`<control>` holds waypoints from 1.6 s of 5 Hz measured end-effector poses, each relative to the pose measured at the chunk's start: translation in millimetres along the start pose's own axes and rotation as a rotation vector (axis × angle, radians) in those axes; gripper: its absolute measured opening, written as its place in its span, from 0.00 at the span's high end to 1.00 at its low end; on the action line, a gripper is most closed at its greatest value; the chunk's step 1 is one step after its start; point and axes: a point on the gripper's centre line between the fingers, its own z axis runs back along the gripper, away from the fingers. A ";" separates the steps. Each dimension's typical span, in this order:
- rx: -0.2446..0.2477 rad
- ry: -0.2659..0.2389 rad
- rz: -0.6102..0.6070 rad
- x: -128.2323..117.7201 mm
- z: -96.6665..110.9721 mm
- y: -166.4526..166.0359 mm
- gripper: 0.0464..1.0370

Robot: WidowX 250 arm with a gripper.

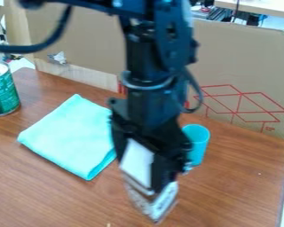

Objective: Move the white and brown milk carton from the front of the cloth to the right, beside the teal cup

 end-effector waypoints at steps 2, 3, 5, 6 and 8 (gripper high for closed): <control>-0.047 0.027 -0.039 54.3 -23.9 -15.2 0.19; -0.046 0.047 -0.039 72.9 -33.9 -23.1 0.19; -0.041 0.079 -0.029 95.5 -43.0 -30.9 0.19; -0.042 0.093 -0.015 99.8 -45.1 -32.6 0.14; -0.111 0.089 0.032 92.1 -42.8 -38.8 0.03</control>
